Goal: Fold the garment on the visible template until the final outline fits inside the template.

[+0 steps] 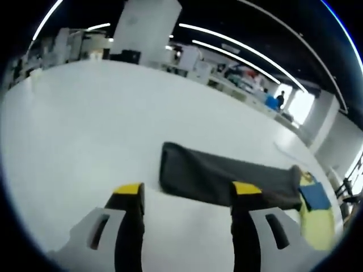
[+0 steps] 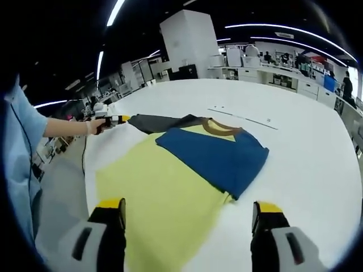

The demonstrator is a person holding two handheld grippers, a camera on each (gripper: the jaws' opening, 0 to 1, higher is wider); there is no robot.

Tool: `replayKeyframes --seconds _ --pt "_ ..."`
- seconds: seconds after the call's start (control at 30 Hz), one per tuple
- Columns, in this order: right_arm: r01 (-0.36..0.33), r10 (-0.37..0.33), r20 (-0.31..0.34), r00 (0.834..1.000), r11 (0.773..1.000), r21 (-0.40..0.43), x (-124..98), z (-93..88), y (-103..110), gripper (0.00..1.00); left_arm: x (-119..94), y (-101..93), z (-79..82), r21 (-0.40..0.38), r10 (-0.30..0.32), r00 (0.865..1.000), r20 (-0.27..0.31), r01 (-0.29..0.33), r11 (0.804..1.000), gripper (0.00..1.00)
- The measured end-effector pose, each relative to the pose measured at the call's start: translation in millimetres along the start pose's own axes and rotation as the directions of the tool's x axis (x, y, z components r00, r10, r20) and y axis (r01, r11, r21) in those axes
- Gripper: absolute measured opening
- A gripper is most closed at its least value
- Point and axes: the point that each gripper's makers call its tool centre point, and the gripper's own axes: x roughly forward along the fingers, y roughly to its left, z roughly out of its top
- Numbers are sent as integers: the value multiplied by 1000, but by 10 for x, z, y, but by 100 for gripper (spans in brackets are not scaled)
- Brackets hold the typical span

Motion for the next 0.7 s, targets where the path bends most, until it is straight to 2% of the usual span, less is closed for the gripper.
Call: replayKeyframes --seconds 0.07,0.13,0.2,0.23,0.27,0.33,0.37,0.4,0.43,0.53,0.6,0.67,0.7 --pt "2 -2 -1 1000 1000 4 -3 -3 -7 92 41 -28 7 -27 -6 1000 5 6 1000 42" --pt "6 -6 -8 1000 1000 -4 -8 -16 -5 90 179 112 59 -75 2 1000 13 -1 997 34" --pt "3 -3 -14 1000 1000 4 -11 -32 6 90 227 221 93 -135 33 999 37 -28 990 26" --pt "16 -16 -12 1000 1000 8 -17 -36 -4 89 228 204 81 -195 46 998 48 -35 980 23" --pt "16 -16 -13 1000 1000 4 -27 -42 3 88 236 205 73 -220 36 998 50 -24 975 18" --pt "31 -31 -11 999 999 -10 -63 -51 -23 84 270 276 33 -303 33 998 52 -15 953 8" --pt "41 -41 -5 999 999 -13 -83 -50 -44 84 252 252 13 -320 47 998 43 -31 947 3" --pt "47 -48 -6 999 999 -8 -99 -55 -61 83 243 239 6 -279 40 998 43 -27 960 0" --pt "50 -50 -2 999 999 -2 -117 -54 -66 82 248 227 12 -276 38 997 60 -20 961 0" --pt "65 -66 10 998 998 13 -173 -51 -96 82 294 188 -22 -322 19 999 43 -5 947 0" --pt "75 -75 11 997 997 19 -204 -71 -104 82 278 75 16 -400 -27 998 51 45 915 0" --pt "81 -82 15 997 996 23 -227 -95 -87 82 282 99 133 -369 -44 996 76 69 927 0" --pt "82 -82 16 996 996 29 -233 -103 -76 82 272 23 177 -357 -63 994 86 90 930 0"
